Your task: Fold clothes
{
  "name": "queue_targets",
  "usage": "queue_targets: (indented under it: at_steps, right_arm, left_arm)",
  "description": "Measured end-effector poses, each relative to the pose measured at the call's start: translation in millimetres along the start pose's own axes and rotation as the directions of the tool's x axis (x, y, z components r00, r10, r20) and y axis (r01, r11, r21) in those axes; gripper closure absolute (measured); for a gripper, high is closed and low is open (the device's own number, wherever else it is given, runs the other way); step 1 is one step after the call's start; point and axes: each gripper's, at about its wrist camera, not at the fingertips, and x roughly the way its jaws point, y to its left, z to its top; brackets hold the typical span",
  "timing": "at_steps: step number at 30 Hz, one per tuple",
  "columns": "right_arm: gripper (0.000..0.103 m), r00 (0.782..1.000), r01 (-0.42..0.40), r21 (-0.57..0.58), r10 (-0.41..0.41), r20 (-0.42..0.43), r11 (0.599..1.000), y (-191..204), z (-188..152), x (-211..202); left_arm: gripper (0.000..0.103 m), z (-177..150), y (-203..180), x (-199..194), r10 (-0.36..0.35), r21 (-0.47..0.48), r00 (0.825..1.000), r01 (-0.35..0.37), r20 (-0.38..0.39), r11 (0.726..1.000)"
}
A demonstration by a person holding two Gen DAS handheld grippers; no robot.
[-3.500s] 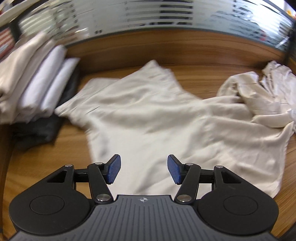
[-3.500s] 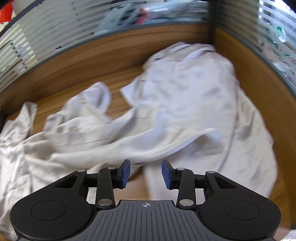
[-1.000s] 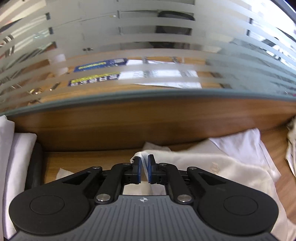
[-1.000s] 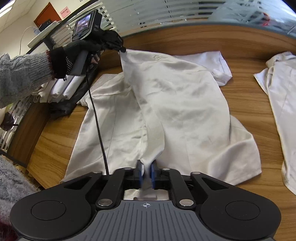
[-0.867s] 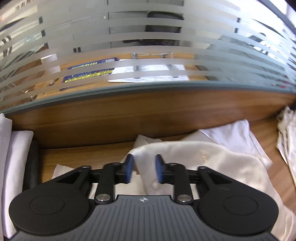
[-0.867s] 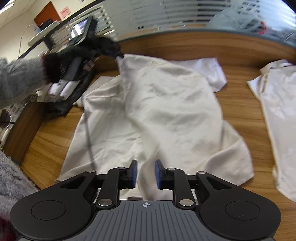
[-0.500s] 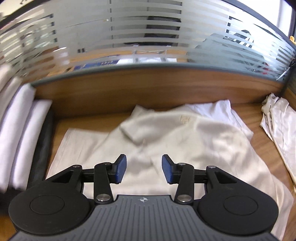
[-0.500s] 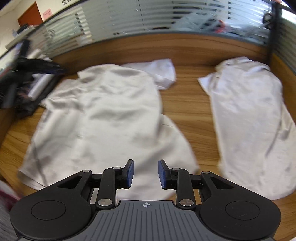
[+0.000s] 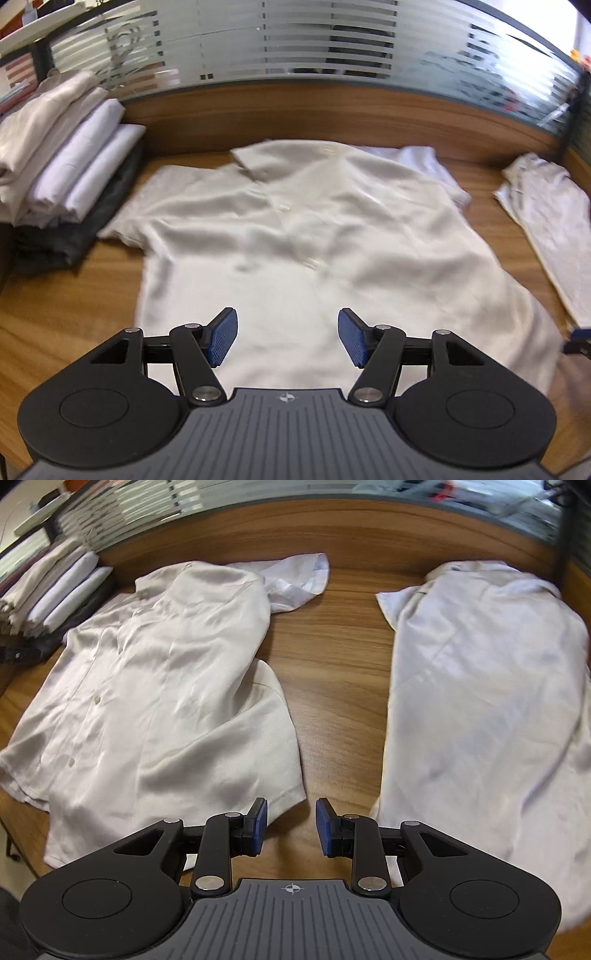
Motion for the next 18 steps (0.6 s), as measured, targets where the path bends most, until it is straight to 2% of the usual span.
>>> queue_targets:
  at_steps: [2,6,7,8,10,14,18]
  right_arm:
    - [0.073,1.000,-0.001,-0.033,0.000,-0.003,0.999,-0.8,-0.5,5.3]
    - [0.073,0.999,-0.046,-0.072,0.046,-0.005,0.996,-4.1,0.3,9.5]
    - [0.076,0.998,-0.058,-0.082,0.058,-0.006,0.995,-4.9,0.5,10.4]
    - [0.088,0.998,-0.070,-0.085,0.070,-0.006,0.994,-5.3,1.6,10.0]
    - [0.097,0.995,-0.096,-0.084,0.096,-0.006,0.992,-5.4,4.9,7.3]
    - [0.099,0.987,-0.160,-0.046,0.160,0.012,0.986,-3.4,16.1,-7.0]
    - [0.099,0.971,-0.237,-0.031,0.238,0.024,0.971,9.3,32.6,-26.5]
  left_arm:
    - [0.036,-12.7,-23.7,-7.4,-0.009,0.011,1.000,0.009,0.007,1.000]
    - [0.029,-33.0,-75.3,-16.8,-0.079,0.078,0.997,0.077,0.025,0.994]
    - [0.029,-35.9,-86.7,-17.5,-0.100,0.090,0.995,0.097,0.022,0.991]
    - [0.029,-38.8,-98.1,-18.1,-0.120,0.101,0.993,0.118,0.019,0.988]
    - [0.028,-44.4,-120.8,-19.4,-0.161,0.124,0.987,0.158,0.013,0.979]
    - [0.022,-46.2,-163.9,-19.7,-0.261,0.199,0.965,0.257,-0.006,0.946]
    - [0.022,-49.4,-203.0,-16.4,-0.298,0.289,0.955,0.287,-0.007,0.913]
